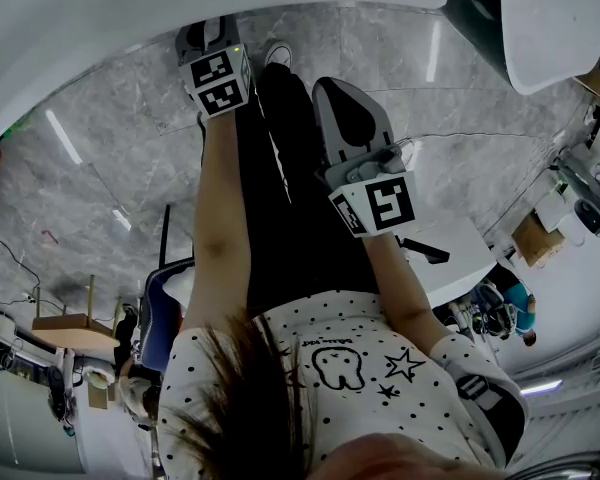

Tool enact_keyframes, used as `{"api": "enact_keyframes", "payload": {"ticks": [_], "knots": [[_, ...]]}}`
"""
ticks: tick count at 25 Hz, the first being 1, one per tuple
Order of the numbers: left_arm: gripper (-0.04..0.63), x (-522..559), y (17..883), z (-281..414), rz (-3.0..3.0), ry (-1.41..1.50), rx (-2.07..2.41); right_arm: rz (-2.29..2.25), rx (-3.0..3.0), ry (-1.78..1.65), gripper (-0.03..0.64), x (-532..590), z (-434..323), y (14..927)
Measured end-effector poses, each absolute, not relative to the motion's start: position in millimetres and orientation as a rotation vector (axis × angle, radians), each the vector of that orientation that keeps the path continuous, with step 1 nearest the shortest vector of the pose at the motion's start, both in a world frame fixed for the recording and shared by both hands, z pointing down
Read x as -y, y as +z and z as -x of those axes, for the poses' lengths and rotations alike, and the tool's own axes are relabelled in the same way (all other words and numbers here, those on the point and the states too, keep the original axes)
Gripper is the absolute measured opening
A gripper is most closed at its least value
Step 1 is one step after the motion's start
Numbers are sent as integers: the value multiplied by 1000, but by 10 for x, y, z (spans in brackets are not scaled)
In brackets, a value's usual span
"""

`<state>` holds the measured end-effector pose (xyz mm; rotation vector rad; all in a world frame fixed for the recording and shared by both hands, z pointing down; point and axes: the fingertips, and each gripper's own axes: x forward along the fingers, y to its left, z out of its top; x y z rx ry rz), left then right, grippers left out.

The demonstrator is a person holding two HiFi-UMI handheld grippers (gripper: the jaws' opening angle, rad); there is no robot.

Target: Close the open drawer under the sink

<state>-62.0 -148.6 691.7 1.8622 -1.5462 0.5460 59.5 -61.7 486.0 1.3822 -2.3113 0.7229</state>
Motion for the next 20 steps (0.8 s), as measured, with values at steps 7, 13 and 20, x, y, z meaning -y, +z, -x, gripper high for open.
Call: {"api": "enact_keyframes", "payload": {"ticks": [7, 13, 20], "knots": [[128, 1575, 6918, 542, -1865, 543, 1551, -1383, 2306, 733, 14, 688, -690, 4882], [127, 1623, 6941, 567, -1863, 533, 1560, -1382, 2301, 737, 14, 685, -679, 4931], [129, 1661, 6929, 529, -1868, 532, 1560, -1383, 2295, 745, 14, 715, -719, 4941]]}}
